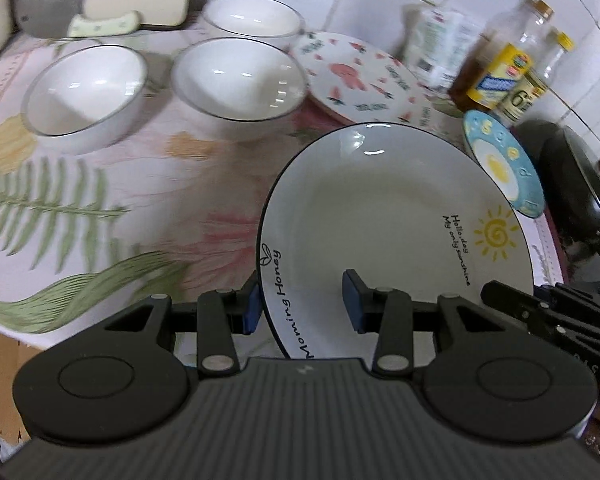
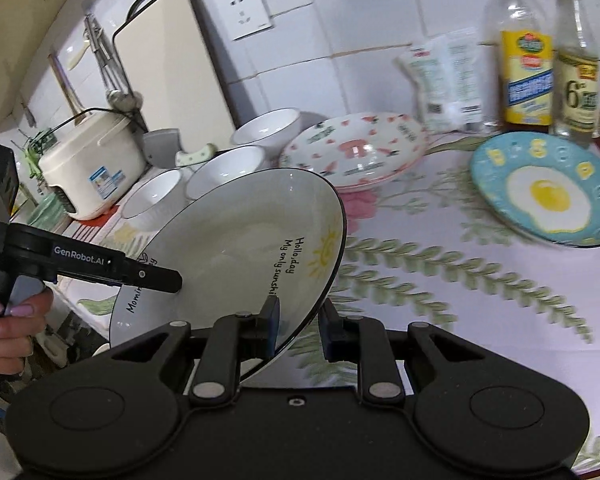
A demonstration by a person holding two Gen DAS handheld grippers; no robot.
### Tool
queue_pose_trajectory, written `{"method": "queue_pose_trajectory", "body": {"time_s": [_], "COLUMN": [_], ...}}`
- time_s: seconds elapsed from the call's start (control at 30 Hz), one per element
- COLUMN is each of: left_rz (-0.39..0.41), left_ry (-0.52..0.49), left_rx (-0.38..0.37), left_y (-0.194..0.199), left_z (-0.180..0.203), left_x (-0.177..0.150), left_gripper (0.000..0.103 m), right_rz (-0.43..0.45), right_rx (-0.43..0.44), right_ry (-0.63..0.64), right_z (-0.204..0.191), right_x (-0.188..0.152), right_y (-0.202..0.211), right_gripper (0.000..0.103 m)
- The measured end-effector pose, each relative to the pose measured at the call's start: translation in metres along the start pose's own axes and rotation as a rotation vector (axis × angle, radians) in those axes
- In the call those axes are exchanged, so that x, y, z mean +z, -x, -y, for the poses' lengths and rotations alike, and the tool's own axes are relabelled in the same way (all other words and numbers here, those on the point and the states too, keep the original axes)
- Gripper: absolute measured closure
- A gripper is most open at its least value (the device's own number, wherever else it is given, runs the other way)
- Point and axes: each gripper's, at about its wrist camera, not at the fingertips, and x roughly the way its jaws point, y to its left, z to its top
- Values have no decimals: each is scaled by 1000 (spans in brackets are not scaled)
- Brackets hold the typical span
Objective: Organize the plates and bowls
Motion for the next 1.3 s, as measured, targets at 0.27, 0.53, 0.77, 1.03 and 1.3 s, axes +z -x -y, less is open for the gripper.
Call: {"method": "queue_pose_trajectory", "body": {"time_s": [0.27,0.53,0.77,1.03,1.3], "left_rz": [-40,-72,-108,-156,-191], "left_ry": [-65,-87,-158,-150,-201], "left_rx": [-15,-9,22,40,105], "left_y": [-27,-52,-66,-80,-84], "left_z": [30,45,53,53,62], "left_x": [13,20,30,29,30], "left_gripper": [64,63,63,63,63], "right_rz": [5,-3,-20,-36,-62], "right_rx": [-27,-42,-25,-75,-162], "right_ry": [14,14,-33,-37,28], "right_z": [33,58,71,70,55], "right_x": [-2,-4,-14,-18,-15], "right_y": [4,-4,-16,-23,-26], "right_gripper": [77,77,76,75,71]}}
